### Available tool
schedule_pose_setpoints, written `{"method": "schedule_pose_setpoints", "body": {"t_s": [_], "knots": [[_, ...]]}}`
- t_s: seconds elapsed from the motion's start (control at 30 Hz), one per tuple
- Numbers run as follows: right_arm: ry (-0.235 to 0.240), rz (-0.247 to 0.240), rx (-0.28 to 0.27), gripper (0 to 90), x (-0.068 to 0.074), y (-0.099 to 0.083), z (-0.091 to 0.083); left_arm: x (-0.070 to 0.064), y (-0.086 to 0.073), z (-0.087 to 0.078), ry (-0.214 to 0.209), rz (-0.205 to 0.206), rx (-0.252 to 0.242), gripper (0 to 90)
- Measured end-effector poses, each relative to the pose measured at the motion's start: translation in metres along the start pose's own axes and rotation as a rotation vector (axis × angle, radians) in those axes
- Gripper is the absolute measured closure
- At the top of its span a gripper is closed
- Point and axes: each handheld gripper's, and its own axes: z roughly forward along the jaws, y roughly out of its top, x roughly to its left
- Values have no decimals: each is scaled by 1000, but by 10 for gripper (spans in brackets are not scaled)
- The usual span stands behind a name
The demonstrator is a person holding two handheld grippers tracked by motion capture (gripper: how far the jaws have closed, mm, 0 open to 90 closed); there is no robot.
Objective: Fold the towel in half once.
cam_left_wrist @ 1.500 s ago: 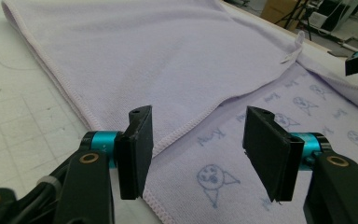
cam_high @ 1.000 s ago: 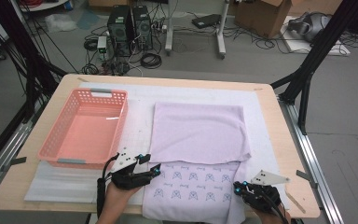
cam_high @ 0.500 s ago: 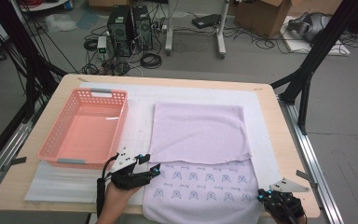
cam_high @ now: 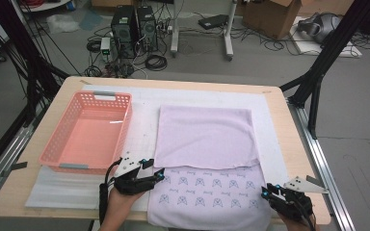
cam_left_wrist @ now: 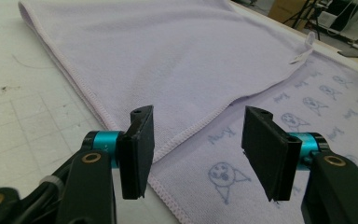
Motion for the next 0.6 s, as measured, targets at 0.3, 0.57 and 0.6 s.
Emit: {"method": "schedule_pose_setpoints", "body": {"t_s": [0.3, 0.57, 0.6], "knots": [[-25, 17, -41, 610, -7, 11, 2, 3, -1, 2, 12, -3, 23, 499], [-28, -45, -74, 400, -14, 50, 43, 10, 3, 16, 50, -9, 94, 506], [-22, -56, -65, 400, -14, 55, 48, 10, 4, 18, 55, -8, 104, 501]]}}
